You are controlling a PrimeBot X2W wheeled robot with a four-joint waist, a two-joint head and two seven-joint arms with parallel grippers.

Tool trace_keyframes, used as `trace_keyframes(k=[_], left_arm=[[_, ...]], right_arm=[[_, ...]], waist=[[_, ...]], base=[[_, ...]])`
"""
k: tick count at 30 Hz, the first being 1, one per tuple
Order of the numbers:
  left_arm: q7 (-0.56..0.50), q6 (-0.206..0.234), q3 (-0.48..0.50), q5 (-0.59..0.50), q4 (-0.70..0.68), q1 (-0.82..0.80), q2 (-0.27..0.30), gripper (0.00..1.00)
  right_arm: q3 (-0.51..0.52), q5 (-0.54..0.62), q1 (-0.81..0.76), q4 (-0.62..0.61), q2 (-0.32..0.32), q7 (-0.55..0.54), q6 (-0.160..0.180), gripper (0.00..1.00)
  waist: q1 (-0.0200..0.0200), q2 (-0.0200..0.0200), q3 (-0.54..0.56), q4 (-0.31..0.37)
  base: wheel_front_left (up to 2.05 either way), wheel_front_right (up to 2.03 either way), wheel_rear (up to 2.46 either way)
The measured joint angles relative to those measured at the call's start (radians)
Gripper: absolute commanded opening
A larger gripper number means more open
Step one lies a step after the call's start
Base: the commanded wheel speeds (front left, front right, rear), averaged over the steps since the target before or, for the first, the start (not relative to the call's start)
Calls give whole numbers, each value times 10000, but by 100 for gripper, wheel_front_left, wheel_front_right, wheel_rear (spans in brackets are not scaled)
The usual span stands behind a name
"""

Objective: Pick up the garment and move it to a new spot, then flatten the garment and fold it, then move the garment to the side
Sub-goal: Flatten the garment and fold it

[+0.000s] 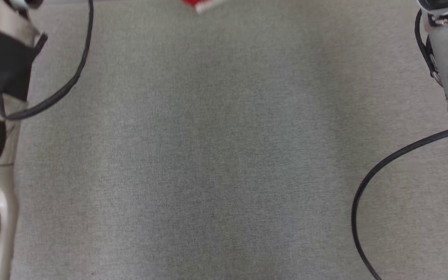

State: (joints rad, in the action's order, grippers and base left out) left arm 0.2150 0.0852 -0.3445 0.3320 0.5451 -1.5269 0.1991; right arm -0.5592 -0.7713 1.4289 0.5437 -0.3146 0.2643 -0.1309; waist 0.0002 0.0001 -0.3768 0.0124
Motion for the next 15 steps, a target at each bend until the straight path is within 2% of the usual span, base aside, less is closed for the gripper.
trace_keyframes(k=[3,6,11,15], left_arm=[[228,-226,-205,-73,401,-178,-238,0],[351,-282,-215,36,439,358,-562,0],[424,-318,-253,324,-58,2294,-844,0],[426,-230,-238,387,-1118,4172,-863,0]], right_arm=[[-286,180,27,364,75,2,0,0],[-727,48,-534,621,52,2,0,0],[-1490,-564,-1906,640,-305,0,0,0],[-1801,-1273,-3132,117,-681,2,0,0]], waist=[[-1,0,-257,-94],[0,0,-479,-207],[0,1,-718,-444],[-1,0,-756,-560]], base=[[0,0,0],[0,0,0],[0,0,0],[0,0,0]])
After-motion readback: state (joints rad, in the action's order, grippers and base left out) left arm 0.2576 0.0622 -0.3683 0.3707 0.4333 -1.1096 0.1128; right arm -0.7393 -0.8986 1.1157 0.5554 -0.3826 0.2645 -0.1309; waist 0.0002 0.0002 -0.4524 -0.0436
